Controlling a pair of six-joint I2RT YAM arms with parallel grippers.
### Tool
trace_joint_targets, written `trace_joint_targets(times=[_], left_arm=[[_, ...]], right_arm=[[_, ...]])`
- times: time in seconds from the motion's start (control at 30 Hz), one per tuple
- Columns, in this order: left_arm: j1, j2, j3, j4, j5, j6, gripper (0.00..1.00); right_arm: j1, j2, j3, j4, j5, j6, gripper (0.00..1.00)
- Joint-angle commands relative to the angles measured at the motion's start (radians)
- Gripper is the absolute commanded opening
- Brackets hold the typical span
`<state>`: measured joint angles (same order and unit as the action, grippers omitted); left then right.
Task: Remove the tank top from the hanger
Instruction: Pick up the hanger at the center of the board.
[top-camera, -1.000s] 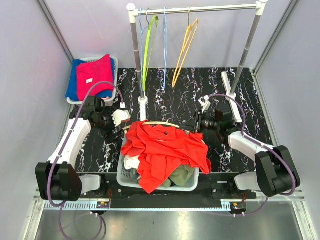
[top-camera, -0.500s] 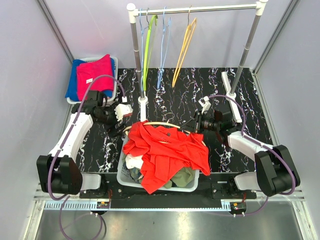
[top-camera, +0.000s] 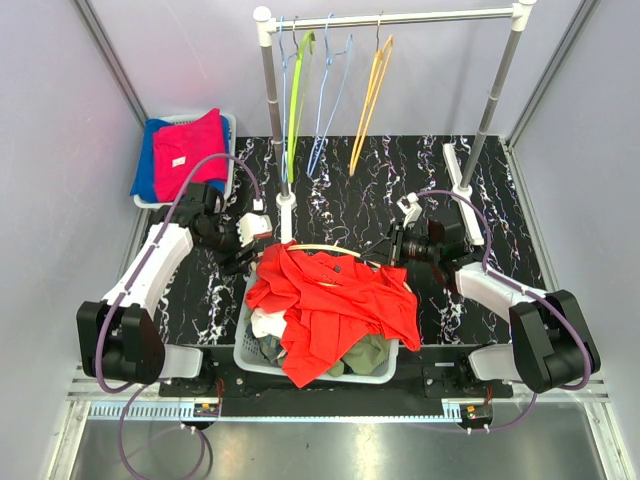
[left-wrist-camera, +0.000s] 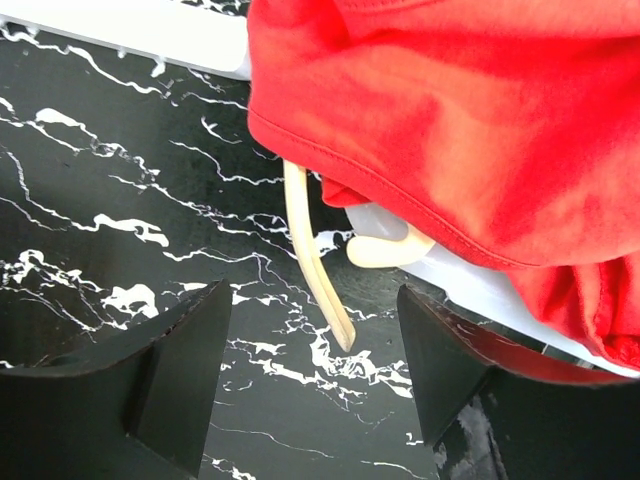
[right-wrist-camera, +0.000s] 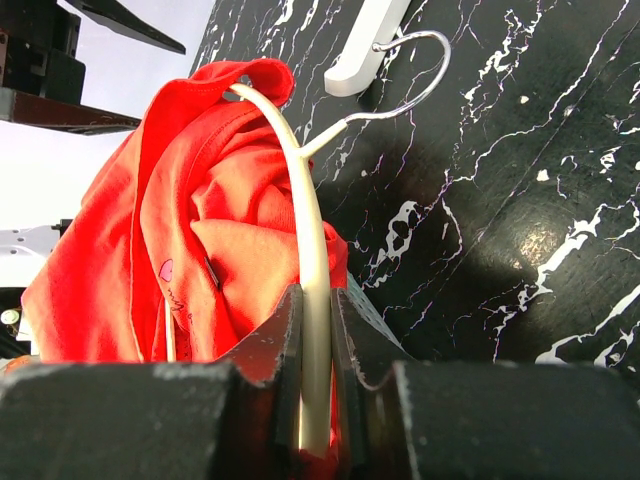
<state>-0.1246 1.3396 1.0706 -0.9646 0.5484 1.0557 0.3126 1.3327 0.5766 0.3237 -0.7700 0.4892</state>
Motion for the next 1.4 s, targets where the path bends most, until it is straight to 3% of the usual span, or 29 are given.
trace_joint_targets(times=[0.0, 0.03, 0.1, 0.13, 0.17, 0.23, 0.3, 0.67, 0.7, 0.73, 0.83, 0.87, 0.93, 1.0, 1.07, 1.17, 1.27, 1.3, 1.37], left_arm=[[-0.004, 0.004, -0.001, -0.016, -0.016, 0.047, 0.72], [-0.004, 0.004, -0.004, -0.016, -0.018, 0.052, 0.71], [-0.006, 0.009, -0.006, -0.013, -0.018, 0.062, 0.55], [-0.009, 0.01, -0.006, -0.013, -0.018, 0.066, 0.45], [-0.01, 0.013, -0.005, -0.011, -0.019, 0.066, 0.23], [-0.015, 0.016, -0.003, -0.002, -0.018, 0.058, 0.08], [-0.024, 0.018, 0.002, 0.009, -0.012, 0.047, 0.02], [-0.041, 0.003, -0.018, 0.015, -0.008, 0.027, 0.02], [-0.043, 0.003, -0.023, 0.015, -0.008, 0.026, 0.11], [-0.043, 0.004, -0.03, 0.015, -0.011, 0.024, 0.36], [-0.047, 0.018, -0.034, 0.015, -0.015, 0.012, 0.55], [-0.047, 0.024, -0.029, 0.014, -0.015, 0.009, 0.67], [-0.049, 0.029, -0.023, 0.014, -0.01, 0.003, 0.71], [-0.049, 0.032, -0.02, 0.015, -0.005, 0.004, 0.67], [-0.05, 0.039, -0.017, 0.017, -0.004, 0.004, 0.55], [-0.052, 0.05, -0.012, 0.024, -0.001, 0.003, 0.46], [-0.055, 0.052, -0.011, 0.046, 0.007, -0.016, 0.18], [-0.056, 0.05, -0.011, 0.05, 0.007, -0.017, 0.0], [-0.06, 0.038, -0.017, 0.061, -0.011, -0.016, 0.0]], right_arm=[[0.008, -0.013, 0.011, 0.023, 0.014, -0.018, 0.08], [0.008, -0.015, 0.011, 0.023, 0.015, -0.018, 0.08], [0.008, -0.015, 0.012, 0.021, 0.015, -0.018, 0.08], [0.01, -0.017, 0.012, 0.02, 0.017, -0.018, 0.08], [0.008, -0.02, 0.012, 0.02, 0.015, -0.02, 0.08], [0.008, -0.024, 0.014, 0.02, 0.017, -0.018, 0.08], [0.01, -0.029, 0.014, 0.026, 0.014, -0.017, 0.08], [0.008, -0.093, -0.001, 0.054, 0.023, -0.014, 0.08], [0.01, -0.096, -0.003, 0.055, 0.021, -0.015, 0.07], [0.008, -0.095, -0.003, 0.058, 0.021, -0.014, 0.07], [0.008, -0.095, -0.004, 0.066, 0.02, -0.015, 0.07], [0.008, -0.095, -0.006, 0.067, 0.02, -0.014, 0.07], [0.01, -0.093, -0.004, 0.069, 0.02, -0.014, 0.06], [0.008, -0.092, -0.006, 0.071, 0.018, -0.012, 0.06], [0.008, -0.089, -0.006, 0.074, 0.015, -0.014, 0.06], [0.008, -0.086, -0.007, 0.081, 0.011, -0.008, 0.06], [0.01, -0.084, -0.007, 0.084, 0.005, -0.005, 0.06], [0.01, -0.086, -0.006, 0.086, 0.003, -0.005, 0.06], [0.008, -0.092, -0.006, 0.087, 0.001, -0.004, 0.06]])
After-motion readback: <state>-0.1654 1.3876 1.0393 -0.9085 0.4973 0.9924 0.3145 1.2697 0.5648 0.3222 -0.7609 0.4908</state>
